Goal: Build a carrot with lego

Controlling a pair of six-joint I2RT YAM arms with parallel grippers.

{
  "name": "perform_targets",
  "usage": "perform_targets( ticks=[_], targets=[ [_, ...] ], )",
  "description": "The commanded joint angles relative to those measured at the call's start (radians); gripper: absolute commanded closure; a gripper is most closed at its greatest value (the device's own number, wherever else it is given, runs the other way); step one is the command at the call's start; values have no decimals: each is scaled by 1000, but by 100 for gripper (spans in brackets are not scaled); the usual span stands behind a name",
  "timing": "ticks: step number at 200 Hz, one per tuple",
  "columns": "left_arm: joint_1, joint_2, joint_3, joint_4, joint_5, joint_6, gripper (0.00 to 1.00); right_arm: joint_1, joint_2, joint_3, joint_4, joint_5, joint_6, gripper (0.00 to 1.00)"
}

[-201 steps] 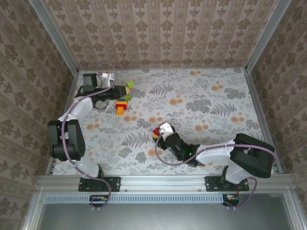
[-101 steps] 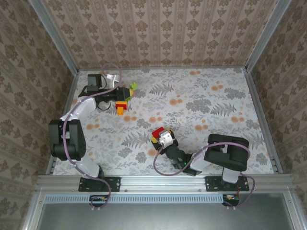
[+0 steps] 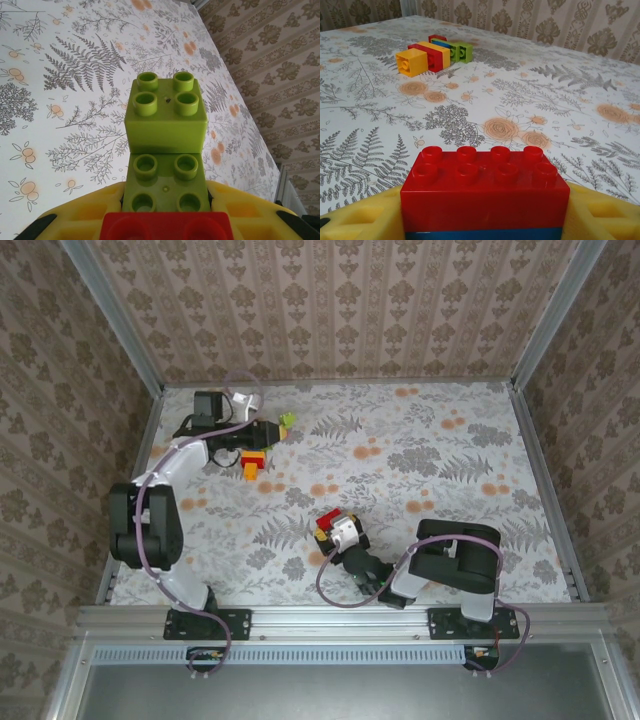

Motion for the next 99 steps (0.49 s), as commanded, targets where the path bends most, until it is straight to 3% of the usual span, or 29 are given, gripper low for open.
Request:
perform_targets(
  ticks=[1,67,99],
  targets=[
    [-9,10,28,-17,-7,23,87,5,28,-2,36,37,66,57],
    [-21,8,25,-18,-12,23,87,21,44,-25,36,71,110,56],
    [-28,4,26,-17,-16,23,87,42,43,-36,34,106,112,50]
  ],
)
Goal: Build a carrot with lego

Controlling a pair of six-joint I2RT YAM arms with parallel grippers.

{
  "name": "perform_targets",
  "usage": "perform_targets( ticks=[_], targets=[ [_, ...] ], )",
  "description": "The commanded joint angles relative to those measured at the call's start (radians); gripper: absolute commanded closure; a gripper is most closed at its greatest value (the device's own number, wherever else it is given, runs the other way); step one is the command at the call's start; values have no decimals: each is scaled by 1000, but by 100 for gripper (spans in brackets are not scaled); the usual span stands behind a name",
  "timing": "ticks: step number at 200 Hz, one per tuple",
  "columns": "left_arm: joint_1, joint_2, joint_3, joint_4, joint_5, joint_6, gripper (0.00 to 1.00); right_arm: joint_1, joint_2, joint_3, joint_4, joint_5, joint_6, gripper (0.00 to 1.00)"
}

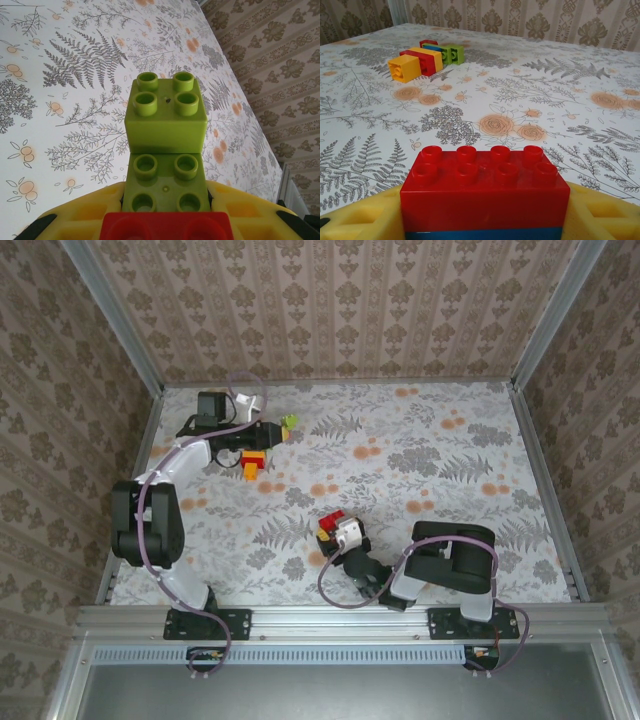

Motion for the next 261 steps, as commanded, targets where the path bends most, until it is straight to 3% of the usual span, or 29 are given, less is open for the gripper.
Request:
perform_targets(
  ticks=[1,49,196,261],
  targets=[
    [-12,-6,25,-16,-1,23,87,21,24,-22,-1,56,32,50],
    [-24,-14,9,-6,-5,18,87,41,34,-35,-3,79,59,38],
    [-43,-49,-5,-14,-23,15,87,89,65,-56,-6,143,104,22],
    [-49,-63,-10,-15,-25,16,87,95,-40,-72,-19,114,42,10]
  ],
)
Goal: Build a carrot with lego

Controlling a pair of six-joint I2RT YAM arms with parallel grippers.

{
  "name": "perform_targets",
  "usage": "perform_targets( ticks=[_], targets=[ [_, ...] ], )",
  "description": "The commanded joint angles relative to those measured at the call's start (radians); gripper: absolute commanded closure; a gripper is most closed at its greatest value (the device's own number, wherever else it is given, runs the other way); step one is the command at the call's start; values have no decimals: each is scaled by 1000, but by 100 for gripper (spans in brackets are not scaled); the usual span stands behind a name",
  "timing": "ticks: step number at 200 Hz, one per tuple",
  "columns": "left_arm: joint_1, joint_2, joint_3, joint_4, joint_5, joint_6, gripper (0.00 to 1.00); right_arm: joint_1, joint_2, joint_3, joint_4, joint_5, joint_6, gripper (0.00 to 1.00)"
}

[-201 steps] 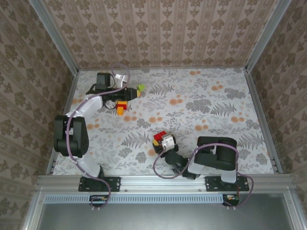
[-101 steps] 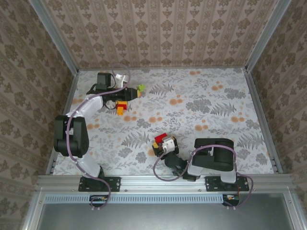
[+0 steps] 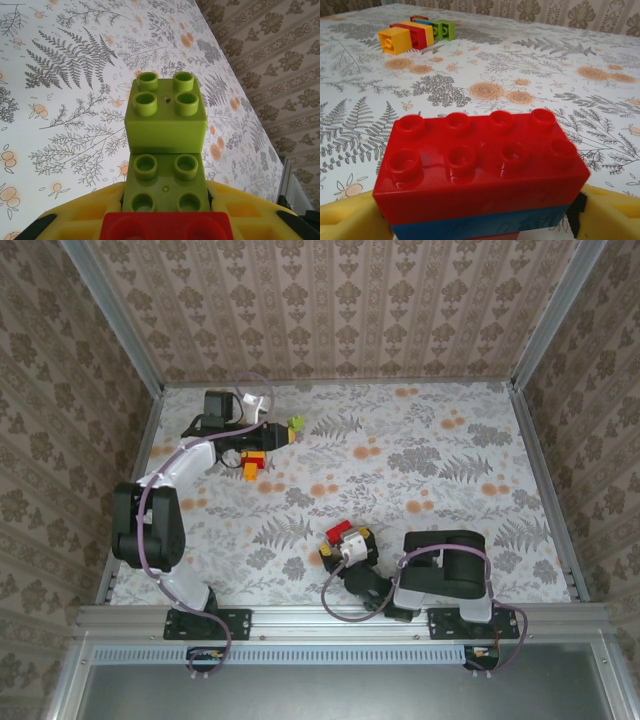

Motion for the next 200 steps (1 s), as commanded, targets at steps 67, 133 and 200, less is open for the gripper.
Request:
perform_targets(
  ticks=[67,133,200],
  targets=[
    [-21,-69,-16,-18,-24,22,88,52,-401,-35,-265,36,-90,0],
    [-125,-209,-95,-20,-173,56,89,72,-1032,-67,-782,131,-140,0],
    [-491,-360,-268,-22,-630,79,90,44,-1616,-64,-1354,193,-106,0]
  ],
)
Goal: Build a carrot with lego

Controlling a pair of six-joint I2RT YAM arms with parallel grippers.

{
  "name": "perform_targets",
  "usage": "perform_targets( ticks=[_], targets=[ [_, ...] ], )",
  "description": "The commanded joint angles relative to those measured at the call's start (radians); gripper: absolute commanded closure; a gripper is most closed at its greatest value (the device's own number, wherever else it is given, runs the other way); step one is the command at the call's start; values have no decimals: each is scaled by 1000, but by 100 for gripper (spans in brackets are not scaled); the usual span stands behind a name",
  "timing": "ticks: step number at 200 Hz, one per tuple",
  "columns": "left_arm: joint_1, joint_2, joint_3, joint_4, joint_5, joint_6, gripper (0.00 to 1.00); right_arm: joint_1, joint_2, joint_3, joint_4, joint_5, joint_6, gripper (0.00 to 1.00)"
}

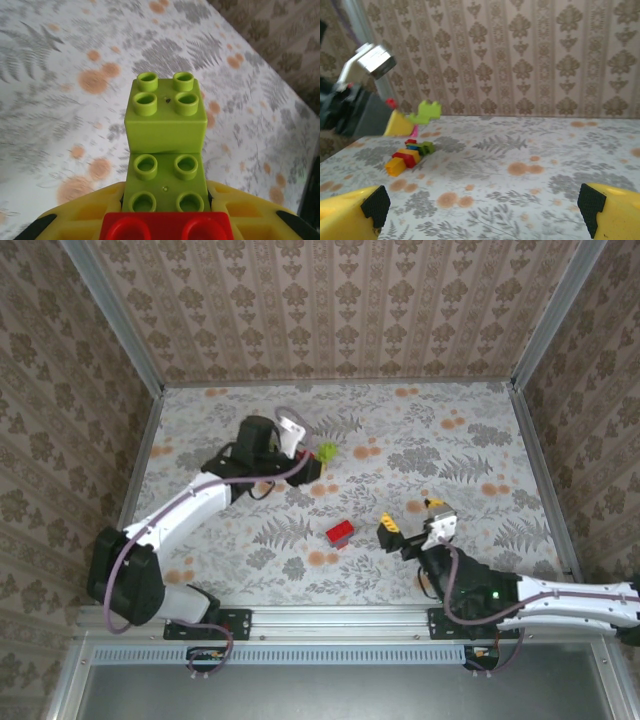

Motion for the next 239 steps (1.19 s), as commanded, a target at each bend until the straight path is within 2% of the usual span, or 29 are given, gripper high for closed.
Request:
perform_targets(
  ticks=[1,20,39,67,105,122,154,176,198,239],
  targets=[
    [-101,-46,-57,-20,-226,29,90,-8,-105,-13,-273,55,17,0],
    [-162,-91,-132,44,-324,33,90,-9,-123,-27,-275,37,28,0],
    [-246,-151,-213,121,-432,110,90,-14,-74,-21,-261,34,30,0],
    [-302,-208,-291,208,-469,146,90,-21,28,-3,-223,20,30,0],
    [-332,-299,-426,380,-450,146,88,-44,85,1,-188,-8,36,0],
    [-332,-338,-486,453,-400,131,88,-57,82,-1,-196,-14,41,0],
    [-333,-353,-561,584,-227,96,87,-102,74,-4,-204,-53,46,0],
    [-335,-356,-606,670,-182,69,87,-127,77,-4,-200,-81,50,0],
    [-344,-362,-648,727,-189,67,87,-152,84,-4,-195,-106,51,0],
    [-383,-308,-690,809,-266,102,88,-190,101,-1,-187,-149,56,0]
  ],
)
